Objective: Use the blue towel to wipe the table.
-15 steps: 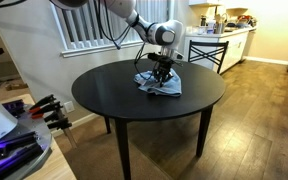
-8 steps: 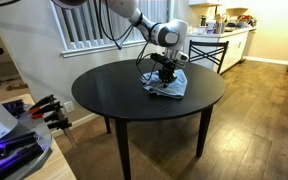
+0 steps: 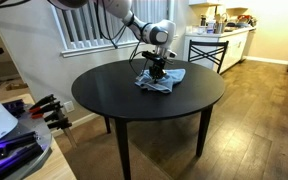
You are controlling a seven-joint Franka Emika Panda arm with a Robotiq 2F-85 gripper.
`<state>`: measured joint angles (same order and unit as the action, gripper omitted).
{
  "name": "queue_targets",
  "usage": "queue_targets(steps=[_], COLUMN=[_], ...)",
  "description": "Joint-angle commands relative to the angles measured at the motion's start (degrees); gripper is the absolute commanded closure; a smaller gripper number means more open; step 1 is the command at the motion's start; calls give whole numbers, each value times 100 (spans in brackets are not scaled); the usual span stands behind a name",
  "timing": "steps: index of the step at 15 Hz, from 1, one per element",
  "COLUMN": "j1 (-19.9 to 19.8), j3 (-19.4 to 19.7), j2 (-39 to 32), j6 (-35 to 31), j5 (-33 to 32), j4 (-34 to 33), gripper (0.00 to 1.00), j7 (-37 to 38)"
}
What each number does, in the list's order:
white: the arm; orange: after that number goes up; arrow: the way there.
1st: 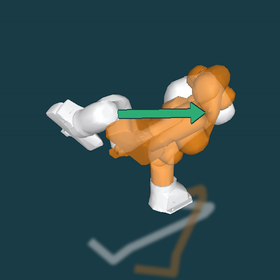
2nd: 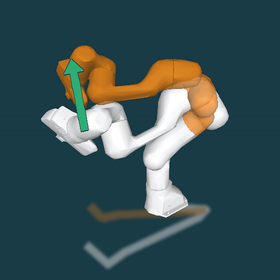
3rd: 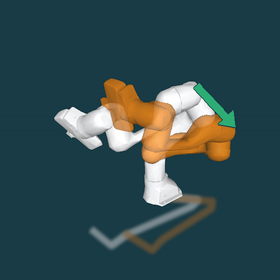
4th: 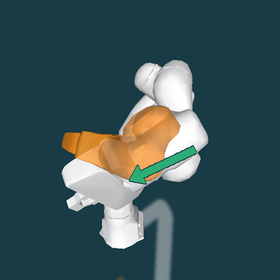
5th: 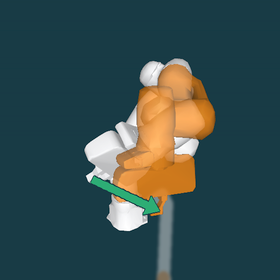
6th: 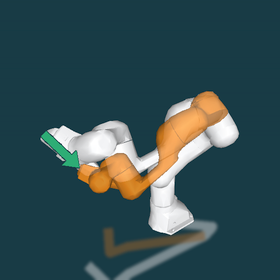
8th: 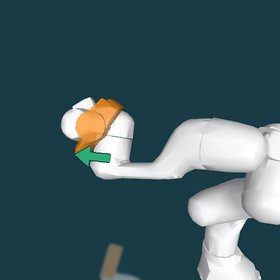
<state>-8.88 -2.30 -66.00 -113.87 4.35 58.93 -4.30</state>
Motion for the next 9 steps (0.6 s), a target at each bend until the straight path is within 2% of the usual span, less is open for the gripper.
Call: queue_targets(steps=[1, 5, 9], j1=[703, 1618, 2453], j3=[-94, -202, -433], j2=[-273, -367, -325], j6=[347, 629, 590], j5=[-201, -536, -752], j4=[-283, -512, -434], gripper=[94, 94, 94], j7=[-132, -191, -312])
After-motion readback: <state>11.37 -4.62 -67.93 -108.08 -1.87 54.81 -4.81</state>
